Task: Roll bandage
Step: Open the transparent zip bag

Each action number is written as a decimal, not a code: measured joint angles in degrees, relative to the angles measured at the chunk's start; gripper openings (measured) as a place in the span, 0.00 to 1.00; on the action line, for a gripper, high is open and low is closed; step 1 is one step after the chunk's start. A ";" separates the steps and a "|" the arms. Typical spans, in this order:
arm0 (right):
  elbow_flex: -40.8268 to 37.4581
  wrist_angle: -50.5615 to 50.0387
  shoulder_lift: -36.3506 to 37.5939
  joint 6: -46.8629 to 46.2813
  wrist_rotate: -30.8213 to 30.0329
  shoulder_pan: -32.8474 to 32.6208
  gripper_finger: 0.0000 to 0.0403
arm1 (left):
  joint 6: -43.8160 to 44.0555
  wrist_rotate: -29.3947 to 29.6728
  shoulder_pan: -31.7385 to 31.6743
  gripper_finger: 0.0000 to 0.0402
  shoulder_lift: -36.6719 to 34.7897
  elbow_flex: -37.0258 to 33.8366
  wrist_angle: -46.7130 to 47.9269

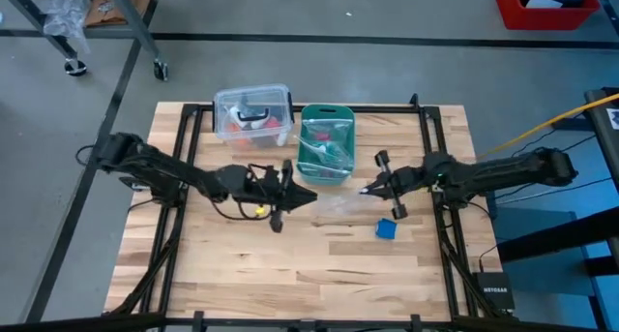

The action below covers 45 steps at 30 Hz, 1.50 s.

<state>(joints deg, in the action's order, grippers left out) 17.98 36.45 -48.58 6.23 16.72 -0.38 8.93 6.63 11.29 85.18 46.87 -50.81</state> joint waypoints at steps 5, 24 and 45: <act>0.11 8.19 -7.14 0.01 -0.50 0.02 0.00 | -3.61 4.39 0.00 0.22 6.43 5.23 -0.69; 5.61 10.40 -14.38 1.54 -0.55 -0.02 0.00 | -9.11 6.73 -0.59 0.41 8.69 7.89 6.69; 6.14 9.98 -14.38 0.08 -0.58 -0.02 0.10 | -8.89 8.15 -0.99 0.01 8.69 7.89 6.42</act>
<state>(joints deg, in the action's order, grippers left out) 24.12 46.44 -62.96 6.32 16.14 -0.40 0.04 14.79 10.29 93.86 54.76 -44.39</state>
